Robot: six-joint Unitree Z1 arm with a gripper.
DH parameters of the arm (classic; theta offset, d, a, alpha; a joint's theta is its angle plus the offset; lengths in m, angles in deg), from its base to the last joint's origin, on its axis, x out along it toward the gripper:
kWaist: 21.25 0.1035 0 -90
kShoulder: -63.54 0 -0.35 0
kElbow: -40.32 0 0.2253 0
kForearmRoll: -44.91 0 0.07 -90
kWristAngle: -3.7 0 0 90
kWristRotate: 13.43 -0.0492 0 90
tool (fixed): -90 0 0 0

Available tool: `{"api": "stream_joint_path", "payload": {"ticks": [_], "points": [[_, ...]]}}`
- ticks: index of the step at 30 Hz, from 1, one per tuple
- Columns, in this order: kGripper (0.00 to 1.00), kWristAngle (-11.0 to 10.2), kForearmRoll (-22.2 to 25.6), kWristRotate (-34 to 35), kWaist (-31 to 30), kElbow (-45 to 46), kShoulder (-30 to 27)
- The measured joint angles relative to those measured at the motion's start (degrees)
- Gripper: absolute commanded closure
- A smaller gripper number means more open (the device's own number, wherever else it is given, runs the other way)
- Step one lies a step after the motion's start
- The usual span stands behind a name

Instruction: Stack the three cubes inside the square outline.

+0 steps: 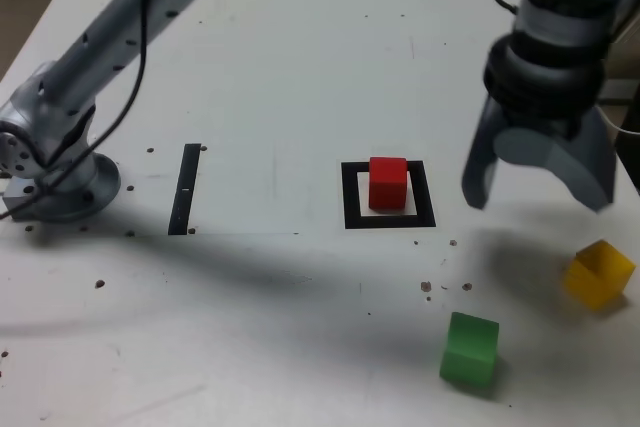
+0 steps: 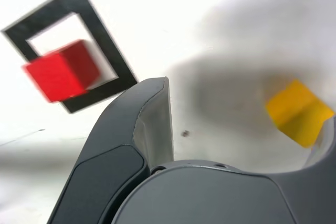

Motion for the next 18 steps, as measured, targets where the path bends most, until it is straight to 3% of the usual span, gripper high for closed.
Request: {"api": "stream_joint_path", "payload": {"ticks": [12,18], "points": [[0.0,1.9,1.6,-0.2,-2.9,-13.8,7.2],[0.0,2.0,1.6,-0.9,-3.2,-16.2,9.4]]}}
